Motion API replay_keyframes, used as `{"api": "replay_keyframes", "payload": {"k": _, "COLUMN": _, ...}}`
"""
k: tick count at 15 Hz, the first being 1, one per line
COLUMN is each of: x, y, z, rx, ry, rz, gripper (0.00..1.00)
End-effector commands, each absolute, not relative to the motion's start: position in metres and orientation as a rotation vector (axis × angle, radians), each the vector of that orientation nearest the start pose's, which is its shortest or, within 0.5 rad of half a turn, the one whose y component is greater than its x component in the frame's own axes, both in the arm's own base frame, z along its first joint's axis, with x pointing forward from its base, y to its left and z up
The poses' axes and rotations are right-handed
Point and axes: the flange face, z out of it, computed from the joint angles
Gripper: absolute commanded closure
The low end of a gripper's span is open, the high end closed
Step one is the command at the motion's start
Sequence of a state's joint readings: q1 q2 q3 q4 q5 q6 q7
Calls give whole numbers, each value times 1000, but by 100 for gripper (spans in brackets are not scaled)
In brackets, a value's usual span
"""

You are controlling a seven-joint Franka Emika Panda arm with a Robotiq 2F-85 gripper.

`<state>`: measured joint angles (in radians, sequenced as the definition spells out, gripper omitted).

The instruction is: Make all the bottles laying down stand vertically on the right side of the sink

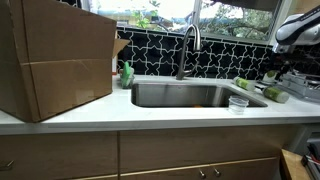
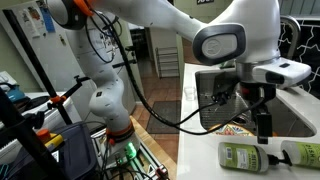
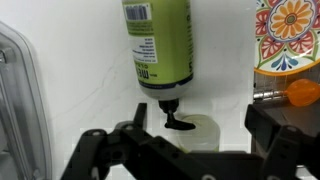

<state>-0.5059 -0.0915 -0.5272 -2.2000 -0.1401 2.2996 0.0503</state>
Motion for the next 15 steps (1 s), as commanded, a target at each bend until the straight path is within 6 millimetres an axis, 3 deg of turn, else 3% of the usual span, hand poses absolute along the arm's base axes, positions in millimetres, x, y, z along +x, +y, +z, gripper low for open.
{"api": "replay_keyframes", "payload": {"k": 1, "x": 274, "y": -486, "z": 417, "rx": -2886, "ry": 1556, "rz": -192, "gripper": 0}}
{"api": "replay_keyframes", "payload": {"k": 15, "x": 276, "y": -526, "z": 365, "rx": -2793, "ry": 1663, "rz": -86, "gripper": 1}}
